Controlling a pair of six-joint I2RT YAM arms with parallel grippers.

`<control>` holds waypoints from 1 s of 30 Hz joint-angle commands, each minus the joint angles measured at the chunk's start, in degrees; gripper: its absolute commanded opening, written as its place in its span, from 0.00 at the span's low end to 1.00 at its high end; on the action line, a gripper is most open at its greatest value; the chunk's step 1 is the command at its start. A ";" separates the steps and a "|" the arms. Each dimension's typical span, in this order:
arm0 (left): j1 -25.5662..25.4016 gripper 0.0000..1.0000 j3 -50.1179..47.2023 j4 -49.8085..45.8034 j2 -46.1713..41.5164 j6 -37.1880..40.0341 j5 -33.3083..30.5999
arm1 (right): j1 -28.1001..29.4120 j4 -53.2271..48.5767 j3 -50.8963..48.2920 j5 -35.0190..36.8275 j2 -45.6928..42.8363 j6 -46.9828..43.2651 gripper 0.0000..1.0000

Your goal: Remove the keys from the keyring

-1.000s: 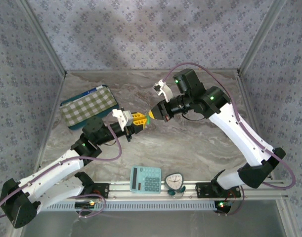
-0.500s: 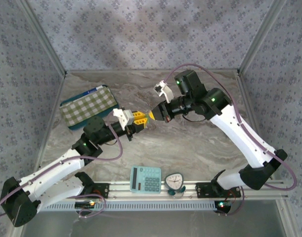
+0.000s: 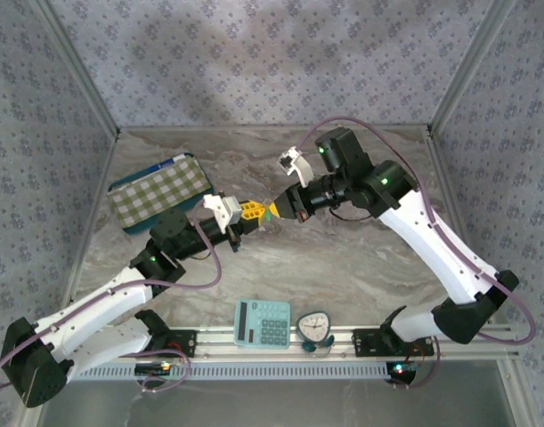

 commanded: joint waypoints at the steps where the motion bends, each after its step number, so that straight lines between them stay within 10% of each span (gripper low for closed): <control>1: -0.44 0.00 2.35 -0.35 -0.64 0.84 0.29 | -0.88 1.16 -1.29 -1.34 -1.67 1.27 0.00; 30: -0.45 0.00 24.28 -37.48 6.96 3.19 3.07 | -5.10 17.48 -18.74 -6.05 -7.31 8.70 0.00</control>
